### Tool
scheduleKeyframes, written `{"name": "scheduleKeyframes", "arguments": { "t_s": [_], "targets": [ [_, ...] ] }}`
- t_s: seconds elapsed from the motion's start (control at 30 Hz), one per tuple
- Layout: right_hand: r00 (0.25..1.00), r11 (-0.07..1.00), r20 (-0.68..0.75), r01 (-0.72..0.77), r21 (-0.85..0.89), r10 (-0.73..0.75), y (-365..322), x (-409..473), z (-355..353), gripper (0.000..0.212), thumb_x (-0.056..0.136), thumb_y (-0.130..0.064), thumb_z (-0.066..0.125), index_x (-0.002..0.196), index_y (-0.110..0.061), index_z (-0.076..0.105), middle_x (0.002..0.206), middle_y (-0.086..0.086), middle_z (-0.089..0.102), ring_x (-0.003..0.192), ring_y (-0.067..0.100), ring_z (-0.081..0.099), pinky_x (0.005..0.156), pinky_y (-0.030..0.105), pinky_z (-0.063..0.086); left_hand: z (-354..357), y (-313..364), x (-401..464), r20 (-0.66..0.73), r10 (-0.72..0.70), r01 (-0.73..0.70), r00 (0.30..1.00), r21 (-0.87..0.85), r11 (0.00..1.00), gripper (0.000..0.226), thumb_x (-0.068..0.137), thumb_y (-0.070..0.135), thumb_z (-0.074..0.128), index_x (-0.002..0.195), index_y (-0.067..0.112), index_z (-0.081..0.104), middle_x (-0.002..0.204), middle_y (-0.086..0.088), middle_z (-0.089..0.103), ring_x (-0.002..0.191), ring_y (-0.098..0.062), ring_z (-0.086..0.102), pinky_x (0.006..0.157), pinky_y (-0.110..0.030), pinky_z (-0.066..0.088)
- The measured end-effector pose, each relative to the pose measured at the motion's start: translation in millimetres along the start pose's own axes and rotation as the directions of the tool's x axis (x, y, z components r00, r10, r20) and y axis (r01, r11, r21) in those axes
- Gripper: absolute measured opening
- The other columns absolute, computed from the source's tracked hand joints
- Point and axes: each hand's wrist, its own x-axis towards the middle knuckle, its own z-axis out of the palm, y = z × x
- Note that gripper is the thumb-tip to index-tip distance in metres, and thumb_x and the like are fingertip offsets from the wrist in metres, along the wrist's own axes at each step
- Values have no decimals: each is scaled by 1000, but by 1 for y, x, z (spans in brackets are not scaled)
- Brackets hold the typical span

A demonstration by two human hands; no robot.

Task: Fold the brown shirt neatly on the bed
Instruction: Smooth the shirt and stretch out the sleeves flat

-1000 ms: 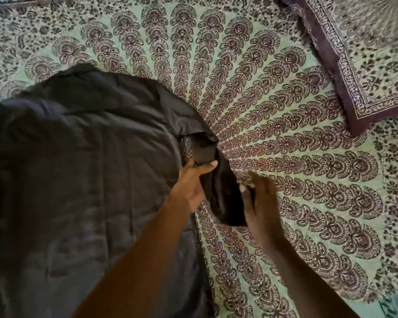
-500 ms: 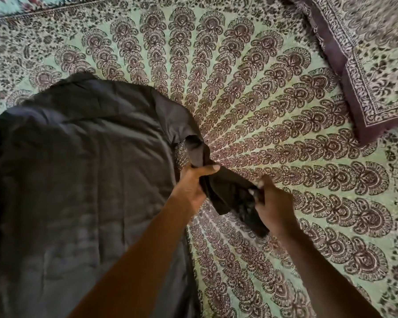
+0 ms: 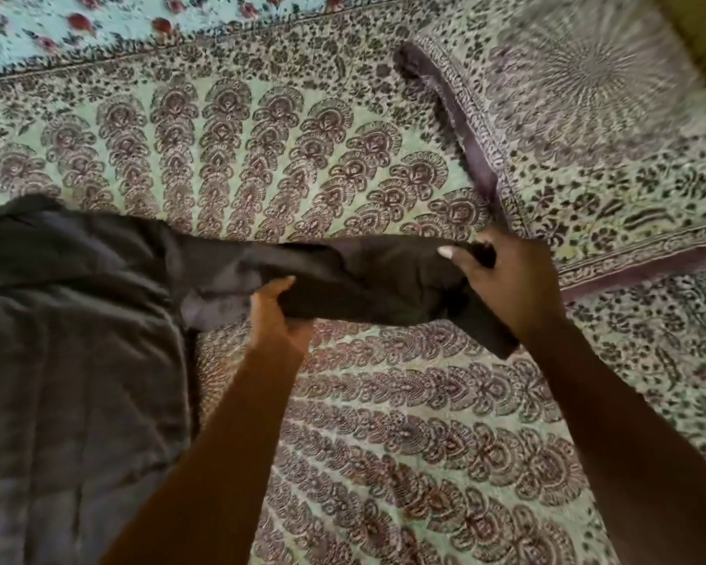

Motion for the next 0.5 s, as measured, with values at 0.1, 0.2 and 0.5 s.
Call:
{"name": "scheduleKeyframes", "arguments": {
  "t_s": [0.1, 0.2, 0.5],
  "targets": [
    [999, 997, 42, 32, -76, -29, 21, 38, 0, 27, 100, -34, 65, 88, -10, 60, 71, 10, 64, 65, 31, 62, 59, 35, 48, 8, 1, 16, -190, -36, 48, 981, 58, 997, 36, 96, 13, 61, 132, 13, 56, 115, -11, 69, 100, -27, 65, 70, -44, 55],
    [991, 985, 102, 104, -140, -90, 33, 71, 8, 14, 100, -24, 61, 100, -11, 63, 88, 14, 68, 79, 35, 66, 67, 39, 54, 14, 1, 24, -253, -92, 128, 963, 131, 983, 29, 101, 20, 60, 128, 10, 56, 116, -14, 68, 97, -29, 65, 68, -44, 56],
    [962, 836, 232, 241, -493, -140, 48, 112, 48, 28, 82, 1, 70, 110, -4, 69, 120, 24, 66, 111, 42, 63, 105, 58, 36, 21, -6, -11, -43, 613, 5, 789, 998, 64, 26, 90, 27, 54, 75, 10, 65, 75, -13, 71, 67, -31, 67, 71, -41, 58]
  ]
}}
